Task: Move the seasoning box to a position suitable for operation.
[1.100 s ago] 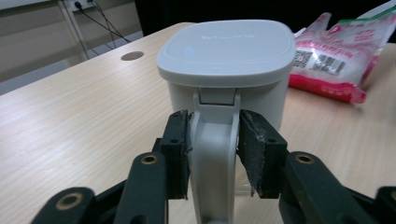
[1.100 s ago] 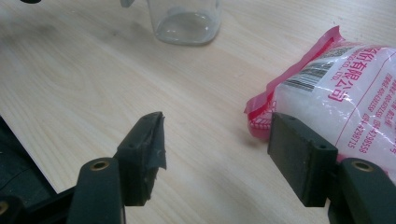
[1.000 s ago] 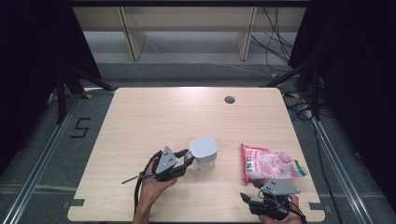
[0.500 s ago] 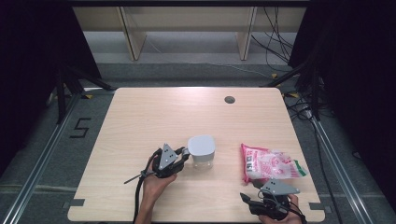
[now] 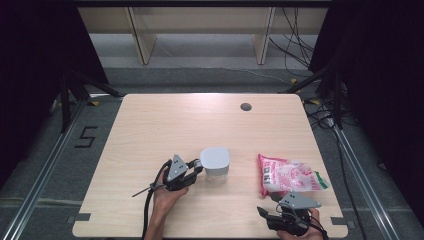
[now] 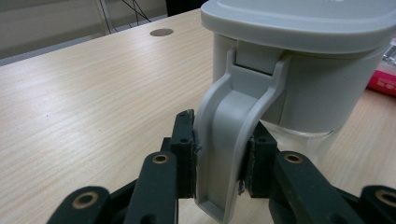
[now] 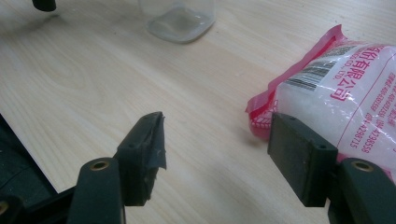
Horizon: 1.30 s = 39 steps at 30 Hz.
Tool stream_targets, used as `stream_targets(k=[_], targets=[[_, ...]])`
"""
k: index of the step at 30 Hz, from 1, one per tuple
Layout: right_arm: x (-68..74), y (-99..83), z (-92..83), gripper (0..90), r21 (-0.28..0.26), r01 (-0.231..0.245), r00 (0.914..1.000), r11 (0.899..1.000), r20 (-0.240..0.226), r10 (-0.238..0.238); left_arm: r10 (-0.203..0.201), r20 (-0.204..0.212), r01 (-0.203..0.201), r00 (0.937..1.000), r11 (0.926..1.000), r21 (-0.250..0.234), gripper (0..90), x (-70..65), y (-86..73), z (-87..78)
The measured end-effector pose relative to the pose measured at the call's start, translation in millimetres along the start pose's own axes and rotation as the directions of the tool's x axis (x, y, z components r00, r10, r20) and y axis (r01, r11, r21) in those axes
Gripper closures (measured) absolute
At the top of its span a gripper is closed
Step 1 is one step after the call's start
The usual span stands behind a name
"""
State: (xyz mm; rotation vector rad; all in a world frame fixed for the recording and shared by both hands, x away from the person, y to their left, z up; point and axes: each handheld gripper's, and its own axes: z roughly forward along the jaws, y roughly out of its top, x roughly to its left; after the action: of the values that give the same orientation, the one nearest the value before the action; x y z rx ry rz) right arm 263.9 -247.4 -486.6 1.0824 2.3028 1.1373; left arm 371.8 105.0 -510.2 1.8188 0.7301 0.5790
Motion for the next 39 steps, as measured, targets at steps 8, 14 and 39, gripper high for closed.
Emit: stream_targets(k=[8, 14, 39], targets=[[0.8, -0.1, 0.2, 37.1, 0.004, -0.011, 0.9999, 1.0, -0.004, 0.011, 0.001, 0.014, -0.001, 0.9999, 1.0, -0.004, 70.0, -1.5, 0.2, 0.8], [0.4, -0.1, 0.2, 37.1, 0.003, -0.005, 1.0, 1.0, -0.003, 0.005, 0.006, 0.05, -0.005, 0.9987, 0.9999, -0.013, 69.7, -5.6, -0.3, 1.9], [-1.3, -1.3, 0.6, 36.8, 0.005, -0.03, 0.9995, 1.0, -0.011, 0.03, -0.016, 0.006, 0.015, 0.9999, 0.9986, 0.05, 32.9, -13.0, 13.7, -27.8]])
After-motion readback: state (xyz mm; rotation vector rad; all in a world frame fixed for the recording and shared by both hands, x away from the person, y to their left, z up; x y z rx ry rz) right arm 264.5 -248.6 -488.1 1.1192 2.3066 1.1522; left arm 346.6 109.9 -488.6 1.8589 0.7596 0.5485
